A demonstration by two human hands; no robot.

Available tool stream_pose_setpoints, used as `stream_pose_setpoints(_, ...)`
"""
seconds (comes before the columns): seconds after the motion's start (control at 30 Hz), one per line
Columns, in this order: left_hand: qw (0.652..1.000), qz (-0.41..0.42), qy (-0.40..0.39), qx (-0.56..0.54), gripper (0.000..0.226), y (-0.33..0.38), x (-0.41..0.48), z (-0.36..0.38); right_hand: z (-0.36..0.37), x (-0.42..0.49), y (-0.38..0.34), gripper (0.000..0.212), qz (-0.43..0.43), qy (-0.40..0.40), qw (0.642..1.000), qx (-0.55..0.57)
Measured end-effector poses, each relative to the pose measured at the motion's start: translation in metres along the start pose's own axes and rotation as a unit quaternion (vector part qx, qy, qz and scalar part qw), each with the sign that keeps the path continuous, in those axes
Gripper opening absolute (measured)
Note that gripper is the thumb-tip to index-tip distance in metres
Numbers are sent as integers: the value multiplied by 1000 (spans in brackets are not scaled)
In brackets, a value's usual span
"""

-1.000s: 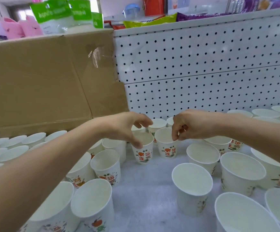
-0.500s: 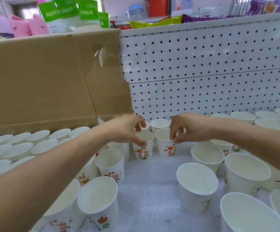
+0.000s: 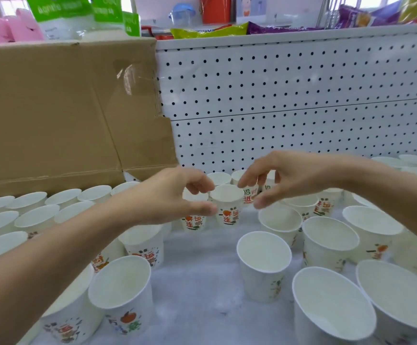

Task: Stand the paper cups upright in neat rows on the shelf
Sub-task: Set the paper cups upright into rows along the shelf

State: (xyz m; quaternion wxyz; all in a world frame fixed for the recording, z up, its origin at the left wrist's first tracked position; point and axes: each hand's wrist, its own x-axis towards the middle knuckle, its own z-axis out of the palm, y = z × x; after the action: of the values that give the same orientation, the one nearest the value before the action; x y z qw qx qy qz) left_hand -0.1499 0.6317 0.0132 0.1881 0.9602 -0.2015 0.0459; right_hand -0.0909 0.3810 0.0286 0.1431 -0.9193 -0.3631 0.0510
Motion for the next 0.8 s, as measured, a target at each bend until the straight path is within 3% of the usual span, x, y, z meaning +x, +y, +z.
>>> stream_pose_setpoints(0.07,996,25,-54,-60,62,21,-14,7,-7,-20,-1,56,26,-70,997,-16)
stream_pose_setpoints(0.2,992,57,-104,-36,78,49,-18,36,-3,-35,-6,77,76,-127,987,-64)
stream_pose_setpoints(0.43,994,56,-80,-44,71,59,-12,54,11,-31,-5,67,70,-82,993,-56)
stream_pose_setpoints(0.67,994,-6,-111,-7,64,7,-10,15,32,-15,-22,60,74,-3,991,-112)
stream_pose_setpoints(0.8,994,-25,-105,-9,61,-9,-16,4,42,-8,-31,63,68,-1,991,-114)
